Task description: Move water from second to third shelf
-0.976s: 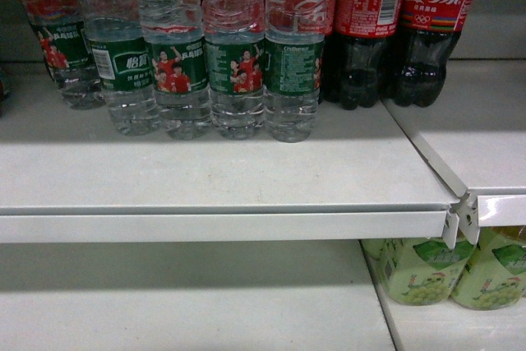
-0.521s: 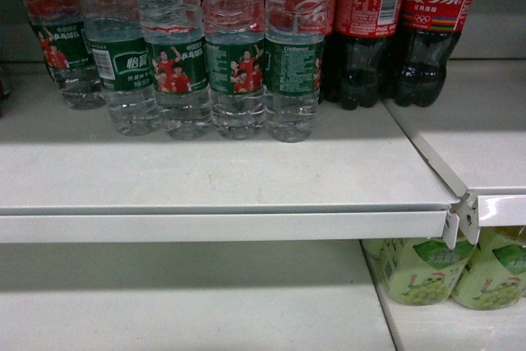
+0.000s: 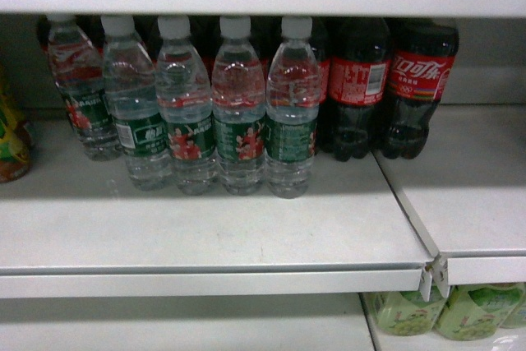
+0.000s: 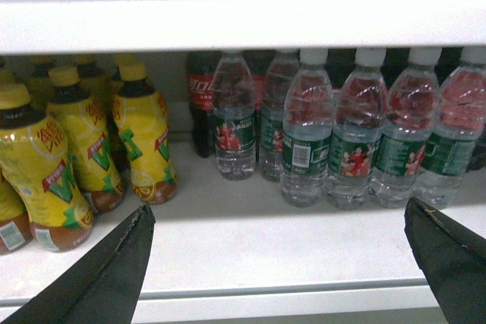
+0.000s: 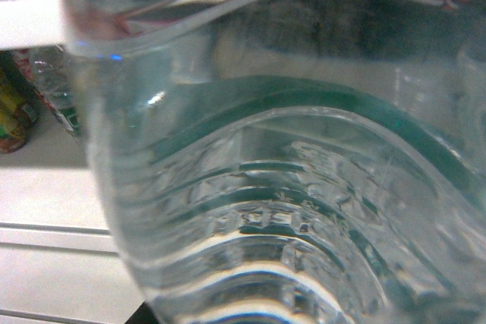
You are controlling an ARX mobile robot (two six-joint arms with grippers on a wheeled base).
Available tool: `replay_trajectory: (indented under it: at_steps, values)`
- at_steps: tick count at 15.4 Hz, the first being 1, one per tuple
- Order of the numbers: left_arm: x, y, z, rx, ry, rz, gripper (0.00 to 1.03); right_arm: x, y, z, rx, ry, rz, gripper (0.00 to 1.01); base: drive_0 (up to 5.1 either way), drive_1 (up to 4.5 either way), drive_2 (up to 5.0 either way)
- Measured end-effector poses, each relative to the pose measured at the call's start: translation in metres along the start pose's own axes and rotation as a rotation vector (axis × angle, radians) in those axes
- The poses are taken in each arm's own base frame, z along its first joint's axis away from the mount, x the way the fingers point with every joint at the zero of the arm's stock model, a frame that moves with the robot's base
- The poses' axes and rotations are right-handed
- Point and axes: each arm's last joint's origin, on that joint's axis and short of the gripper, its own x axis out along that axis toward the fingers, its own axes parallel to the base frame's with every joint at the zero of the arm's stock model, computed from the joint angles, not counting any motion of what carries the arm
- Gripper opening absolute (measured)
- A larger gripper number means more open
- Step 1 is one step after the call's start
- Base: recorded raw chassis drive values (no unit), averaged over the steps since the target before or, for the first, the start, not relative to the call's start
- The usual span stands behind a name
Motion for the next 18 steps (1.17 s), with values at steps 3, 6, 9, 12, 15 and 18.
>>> replay_trajectory:
  at_steps: [3,6,9,12,15,18]
  values:
    - [0.0,0.0,0.0,0.0,0.0,-0.001,0.98,0.0,0.0,0.0,0.0,0.0,0.0,0.4,0.0,0.0,0.0]
    - [0.0,0.0,0.0,0.0,0.0,0.0,0.98,0.0,0.0,0.0,0.002,0.0,0.0,0.4,0.0,0.0,0.0]
    - [0.0,0.0,0.0,0.0,0.0,-0.001,0.98,0.0,0.0,0.0,0.002,0.0,0.0,0.4,0.0,0.0,0.0]
    - [0.0,0.0,0.0,0.0,0.0,0.0,0.98,0.0,0.0,0.0,0.002,0.0,0.0,0.4,0.0,0.0,0.0]
    - [0.0,-0.0001,0.0003,0.0,-0.003,-0.002,0.98,-0.0001,0.0002,0.0014,0.003,-0.01,0.002,0.4,0.0,0.0,0.0]
    - [0.0,-0.0001,0.0001,0.0,-0.001,-0.003,0.98,0.0,0.0001,0.0006,0.002,-0.003,0.001,0.39,0.0,0.0,0.0]
